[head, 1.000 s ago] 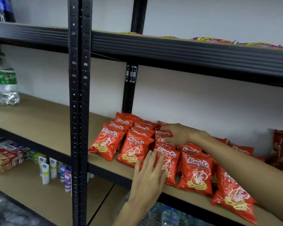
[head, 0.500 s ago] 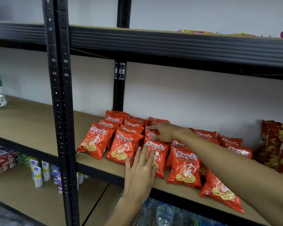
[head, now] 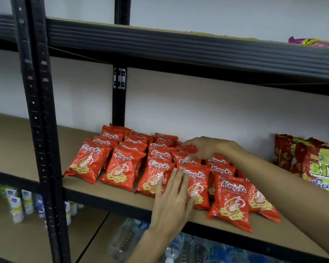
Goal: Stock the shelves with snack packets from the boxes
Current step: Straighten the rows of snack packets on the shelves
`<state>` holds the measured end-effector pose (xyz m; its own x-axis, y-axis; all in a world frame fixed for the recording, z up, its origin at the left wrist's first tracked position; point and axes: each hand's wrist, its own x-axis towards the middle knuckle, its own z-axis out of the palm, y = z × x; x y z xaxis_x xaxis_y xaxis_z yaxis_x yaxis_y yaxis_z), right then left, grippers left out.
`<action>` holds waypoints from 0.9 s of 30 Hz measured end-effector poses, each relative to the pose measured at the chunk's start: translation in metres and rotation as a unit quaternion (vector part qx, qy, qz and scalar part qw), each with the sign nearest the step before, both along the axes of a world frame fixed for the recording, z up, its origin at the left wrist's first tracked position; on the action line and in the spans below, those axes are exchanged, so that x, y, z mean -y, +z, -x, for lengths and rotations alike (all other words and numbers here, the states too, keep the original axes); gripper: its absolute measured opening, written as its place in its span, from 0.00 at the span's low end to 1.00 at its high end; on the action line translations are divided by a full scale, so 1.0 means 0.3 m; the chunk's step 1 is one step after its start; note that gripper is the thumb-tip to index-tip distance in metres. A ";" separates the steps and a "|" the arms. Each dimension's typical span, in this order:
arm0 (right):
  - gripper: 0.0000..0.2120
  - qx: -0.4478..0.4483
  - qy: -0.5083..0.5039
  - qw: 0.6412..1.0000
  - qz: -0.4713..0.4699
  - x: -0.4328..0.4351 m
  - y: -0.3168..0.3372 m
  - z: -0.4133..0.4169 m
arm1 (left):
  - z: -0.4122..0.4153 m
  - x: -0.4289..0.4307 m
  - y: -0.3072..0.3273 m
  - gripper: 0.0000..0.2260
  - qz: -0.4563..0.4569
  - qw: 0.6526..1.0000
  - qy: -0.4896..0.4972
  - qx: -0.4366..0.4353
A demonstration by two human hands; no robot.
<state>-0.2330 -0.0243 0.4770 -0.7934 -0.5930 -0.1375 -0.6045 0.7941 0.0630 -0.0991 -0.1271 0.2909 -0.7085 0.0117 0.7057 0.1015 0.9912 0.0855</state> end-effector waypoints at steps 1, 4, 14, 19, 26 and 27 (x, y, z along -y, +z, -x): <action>0.30 -0.001 -0.005 1.000 -0.016 -0.015 0.001 -0.012 | 0.006 -0.015 -0.001 0.27 0.003 1.000 0.003 0.005; 0.28 -0.005 -0.011 0.999 -0.031 -0.019 -0.012 -0.025 | 0.020 -0.039 -0.007 0.26 -0.002 1.000 0.018 0.012; 0.32 0.019 0.017 1.000 -0.005 0.024 -0.086 0.077 | 0.053 -0.049 -0.004 0.27 0.000 0.999 0.039 0.033; 0.32 0.025 0.013 1.000 0.012 0.023 -0.096 0.084 | 0.058 -0.043 0.006 0.28 0.002 0.998 0.043 0.055; 0.27 -0.017 -0.020 0.986 0.162 -0.069 -0.070 0.019 | 0.022 -0.058 0.032 0.25 -0.014 1.000 0.022 0.014; 0.26 -0.022 -0.027 0.982 0.186 -0.102 -0.061 0.000 | 0.018 -0.062 0.044 0.25 -0.015 1.000 0.017 0.007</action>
